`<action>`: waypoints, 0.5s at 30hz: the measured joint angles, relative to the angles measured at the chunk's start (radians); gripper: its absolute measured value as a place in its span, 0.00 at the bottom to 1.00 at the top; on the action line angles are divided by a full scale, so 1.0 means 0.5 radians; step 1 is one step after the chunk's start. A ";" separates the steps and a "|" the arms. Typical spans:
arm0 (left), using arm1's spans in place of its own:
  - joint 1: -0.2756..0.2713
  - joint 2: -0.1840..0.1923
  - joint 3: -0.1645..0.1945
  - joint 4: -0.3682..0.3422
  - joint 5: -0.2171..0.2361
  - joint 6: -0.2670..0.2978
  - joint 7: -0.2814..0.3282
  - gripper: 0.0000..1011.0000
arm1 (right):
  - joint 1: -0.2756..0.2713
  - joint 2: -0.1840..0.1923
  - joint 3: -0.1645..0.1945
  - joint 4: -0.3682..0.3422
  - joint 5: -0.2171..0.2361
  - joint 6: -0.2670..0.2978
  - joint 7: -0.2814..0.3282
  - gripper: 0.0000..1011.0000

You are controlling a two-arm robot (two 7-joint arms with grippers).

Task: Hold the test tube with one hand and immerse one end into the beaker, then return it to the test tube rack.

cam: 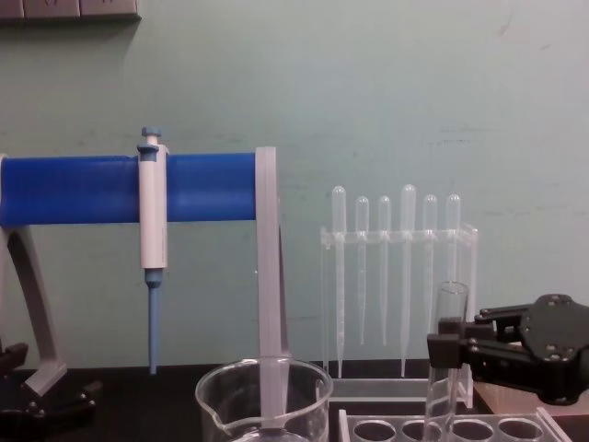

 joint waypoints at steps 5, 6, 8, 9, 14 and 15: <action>0.000 0.000 0.000 0.000 0.000 0.000 0.000 0.99 | -0.004 -0.006 0.000 0.007 -0.019 0.000 -0.007 0.24; 0.000 0.000 0.000 0.000 0.000 0.000 0.000 0.99 | -0.004 -0.007 0.000 0.008 -0.022 0.000 -0.007 0.24; 0.000 0.000 0.000 0.000 0.000 0.000 0.000 0.99 | -0.004 -0.010 -0.001 0.010 -0.031 0.000 -0.008 0.24; 0.000 0.000 0.000 0.000 0.000 0.000 0.000 0.99 | -0.004 -0.011 -0.002 0.011 -0.034 0.000 -0.008 0.24; 0.000 0.000 0.000 0.000 0.000 0.000 0.000 0.99 | -0.004 -0.011 -0.002 0.011 -0.035 -0.001 -0.008 0.24; 0.000 0.000 0.000 0.000 0.000 0.000 0.000 0.99 | -0.004 -0.011 -0.002 0.011 -0.035 -0.001 -0.008 0.24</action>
